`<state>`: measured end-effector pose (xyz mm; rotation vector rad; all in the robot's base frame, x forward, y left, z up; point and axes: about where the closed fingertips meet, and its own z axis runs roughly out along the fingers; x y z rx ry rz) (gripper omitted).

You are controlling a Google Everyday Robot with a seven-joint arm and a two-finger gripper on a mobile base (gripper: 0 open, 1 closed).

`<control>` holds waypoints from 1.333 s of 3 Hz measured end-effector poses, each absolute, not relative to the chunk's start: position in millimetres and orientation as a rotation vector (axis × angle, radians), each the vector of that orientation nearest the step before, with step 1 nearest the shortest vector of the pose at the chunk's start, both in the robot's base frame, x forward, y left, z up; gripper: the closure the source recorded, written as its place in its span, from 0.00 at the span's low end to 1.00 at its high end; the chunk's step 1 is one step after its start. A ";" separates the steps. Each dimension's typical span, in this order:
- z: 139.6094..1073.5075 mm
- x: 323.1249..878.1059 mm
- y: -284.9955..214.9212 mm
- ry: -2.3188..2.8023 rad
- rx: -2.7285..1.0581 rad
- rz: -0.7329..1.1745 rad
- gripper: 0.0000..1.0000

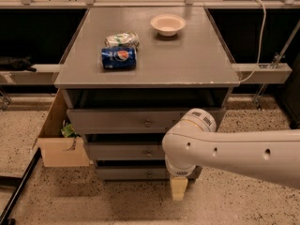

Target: Open middle drawer

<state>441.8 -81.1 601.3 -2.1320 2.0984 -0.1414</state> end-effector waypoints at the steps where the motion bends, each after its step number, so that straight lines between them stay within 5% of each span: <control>1: 611.9 446.9 -70.8 1.970 -2.217 -0.104 0.00; 4: 622.0 450.7 -65.1 1.770 -2.359 -0.130 0.00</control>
Offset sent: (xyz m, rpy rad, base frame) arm 0.0083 0.0321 0.0249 0.0277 0.0180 0.5211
